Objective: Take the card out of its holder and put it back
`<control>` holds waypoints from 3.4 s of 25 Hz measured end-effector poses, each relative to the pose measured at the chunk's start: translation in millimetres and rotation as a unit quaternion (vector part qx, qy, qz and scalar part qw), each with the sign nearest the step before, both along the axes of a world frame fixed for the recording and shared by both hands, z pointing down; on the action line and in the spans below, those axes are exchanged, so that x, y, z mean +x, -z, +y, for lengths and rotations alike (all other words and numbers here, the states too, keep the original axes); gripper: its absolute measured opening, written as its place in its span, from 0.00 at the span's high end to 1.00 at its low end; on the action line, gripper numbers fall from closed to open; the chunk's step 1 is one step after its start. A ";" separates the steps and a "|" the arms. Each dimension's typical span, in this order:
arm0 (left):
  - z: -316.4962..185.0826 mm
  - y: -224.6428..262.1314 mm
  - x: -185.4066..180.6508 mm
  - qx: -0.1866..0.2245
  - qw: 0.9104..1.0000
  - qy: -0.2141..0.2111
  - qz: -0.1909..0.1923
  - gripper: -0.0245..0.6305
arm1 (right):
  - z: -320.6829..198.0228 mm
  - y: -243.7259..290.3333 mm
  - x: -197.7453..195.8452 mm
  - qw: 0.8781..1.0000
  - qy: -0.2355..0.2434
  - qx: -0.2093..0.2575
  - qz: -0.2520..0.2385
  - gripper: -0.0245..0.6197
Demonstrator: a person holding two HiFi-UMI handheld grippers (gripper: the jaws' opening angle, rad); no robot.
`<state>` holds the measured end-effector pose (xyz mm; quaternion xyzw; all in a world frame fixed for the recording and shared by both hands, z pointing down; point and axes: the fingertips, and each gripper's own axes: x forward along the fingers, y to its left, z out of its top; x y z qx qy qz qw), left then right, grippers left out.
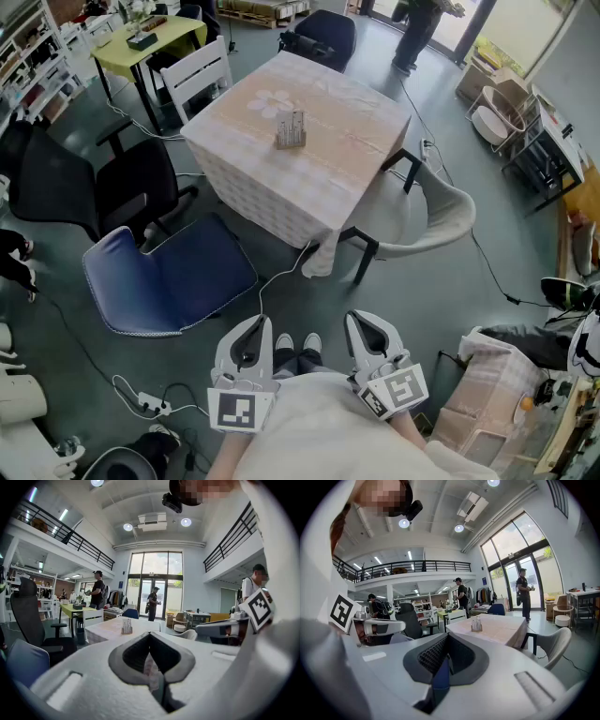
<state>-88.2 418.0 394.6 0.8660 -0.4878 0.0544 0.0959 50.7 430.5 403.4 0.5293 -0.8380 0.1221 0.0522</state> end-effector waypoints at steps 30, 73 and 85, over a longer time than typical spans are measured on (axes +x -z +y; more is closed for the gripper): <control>-5.2 -8.3 34.7 -0.006 1.000 0.011 0.002 0.96 | 1.3 -6.0 59.5 0.999 -0.023 0.006 -0.025 0.96; -231.7 7.9 37.4 0.018 0.999 0.050 -0.005 0.96 | -238.0 0.6 48.4 0.999 0.016 -0.001 -0.039 0.96; -273.1 10.3 67.7 0.030 0.993 0.110 -0.006 0.96 | -287.8 -4.4 94.0 0.998 0.057 -0.002 -0.036 0.96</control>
